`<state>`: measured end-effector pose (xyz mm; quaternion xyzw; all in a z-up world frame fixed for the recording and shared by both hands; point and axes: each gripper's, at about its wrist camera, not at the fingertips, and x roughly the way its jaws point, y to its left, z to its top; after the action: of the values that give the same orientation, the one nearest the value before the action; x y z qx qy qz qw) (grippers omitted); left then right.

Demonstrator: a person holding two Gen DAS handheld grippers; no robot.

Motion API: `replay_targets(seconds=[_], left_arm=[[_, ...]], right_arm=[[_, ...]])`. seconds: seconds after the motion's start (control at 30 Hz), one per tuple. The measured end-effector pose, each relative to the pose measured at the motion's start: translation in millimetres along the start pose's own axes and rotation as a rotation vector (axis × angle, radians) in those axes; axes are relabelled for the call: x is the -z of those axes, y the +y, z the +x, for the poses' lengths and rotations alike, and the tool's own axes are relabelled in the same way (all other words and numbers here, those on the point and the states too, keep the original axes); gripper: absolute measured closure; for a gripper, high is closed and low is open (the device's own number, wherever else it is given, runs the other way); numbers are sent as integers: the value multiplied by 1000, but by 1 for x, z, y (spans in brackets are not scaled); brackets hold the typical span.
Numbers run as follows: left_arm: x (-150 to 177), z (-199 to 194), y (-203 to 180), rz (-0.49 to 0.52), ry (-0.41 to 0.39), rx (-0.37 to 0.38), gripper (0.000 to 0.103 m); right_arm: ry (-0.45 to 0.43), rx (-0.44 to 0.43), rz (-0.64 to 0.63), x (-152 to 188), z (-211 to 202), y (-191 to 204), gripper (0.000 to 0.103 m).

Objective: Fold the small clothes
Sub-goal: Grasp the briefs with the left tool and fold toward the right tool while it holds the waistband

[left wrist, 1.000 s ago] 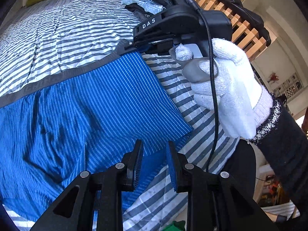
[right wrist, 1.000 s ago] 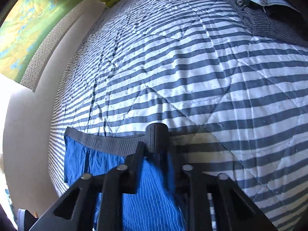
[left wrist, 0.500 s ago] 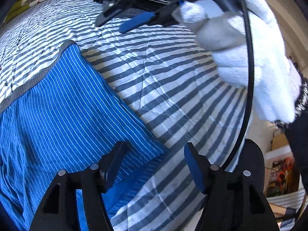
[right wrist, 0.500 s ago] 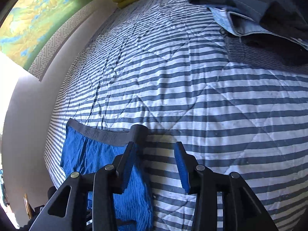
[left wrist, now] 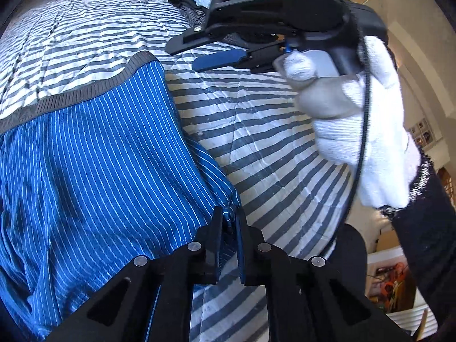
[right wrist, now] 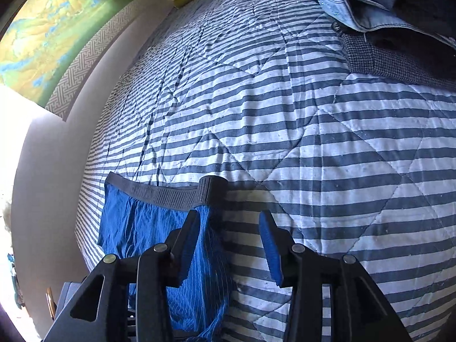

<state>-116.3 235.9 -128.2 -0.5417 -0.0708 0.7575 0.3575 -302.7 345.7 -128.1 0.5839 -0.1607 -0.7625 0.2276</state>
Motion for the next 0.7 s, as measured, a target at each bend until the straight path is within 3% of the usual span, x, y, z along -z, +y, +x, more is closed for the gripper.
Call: replay_targets(seconds=[0.33,0.4,0.47,0.7], left_arm=[[-8,-12,3,-11,-31,58,95],[-10,-20,6,-17,-49,69,95],[-11,-30,11,-29,-71,82,95],[4,-87,28,-74,-191,85,96]], right_arm=[[66,87,50,-17,52,17,61],[58,87,74,-18,55,15,72],[51,84,79,-17,53,18,89],[-23,124,55,-23,33,57,95]])
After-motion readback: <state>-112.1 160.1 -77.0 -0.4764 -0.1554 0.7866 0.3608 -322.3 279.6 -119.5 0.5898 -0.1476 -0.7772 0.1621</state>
